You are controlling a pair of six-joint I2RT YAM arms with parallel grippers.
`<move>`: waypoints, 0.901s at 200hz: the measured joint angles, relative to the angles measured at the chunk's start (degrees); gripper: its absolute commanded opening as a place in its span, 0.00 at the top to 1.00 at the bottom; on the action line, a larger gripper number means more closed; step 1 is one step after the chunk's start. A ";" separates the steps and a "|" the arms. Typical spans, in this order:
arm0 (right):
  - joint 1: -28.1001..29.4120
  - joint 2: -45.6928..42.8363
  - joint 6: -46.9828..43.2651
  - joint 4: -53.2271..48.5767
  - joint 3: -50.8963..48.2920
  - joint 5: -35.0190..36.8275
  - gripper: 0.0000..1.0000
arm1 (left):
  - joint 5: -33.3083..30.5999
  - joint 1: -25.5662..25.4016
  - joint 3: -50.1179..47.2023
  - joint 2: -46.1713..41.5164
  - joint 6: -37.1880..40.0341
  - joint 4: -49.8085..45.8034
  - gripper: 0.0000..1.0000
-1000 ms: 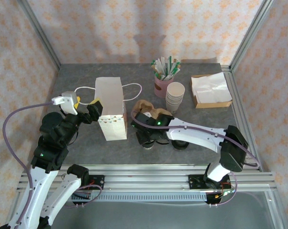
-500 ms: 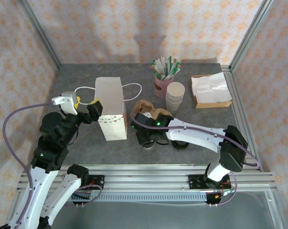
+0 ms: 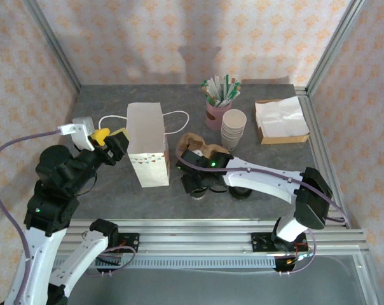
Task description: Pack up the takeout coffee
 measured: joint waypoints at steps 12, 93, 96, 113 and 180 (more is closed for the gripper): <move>0.00 -0.35 -0.68 -0.15 -0.24 -0.46 0.27 | 3.39 0.00 1.25 -0.02 -2.80 -1.88 0.35; -1.31 -4.66 -4.92 -2.34 -3.54 -4.07 0.19 | 14.14 -14.43 -7.87 2.45 -10.29 -13.57 0.38; -1.44 -4.74 -4.94 -2.34 -3.63 -4.13 0.19 | 13.97 -15.63 -8.26 2.45 -10.62 -13.60 0.38; -1.73 -5.25 -5.25 -2.54 -3.82 -4.17 0.18 | 11.30 -21.31 -9.97 2.34 -11.63 -13.57 0.38; -1.88 -5.49 -5.18 -2.78 -3.82 -4.55 0.16 | 2.38 -27.63 -16.39 1.14 -17.20 -10.38 0.43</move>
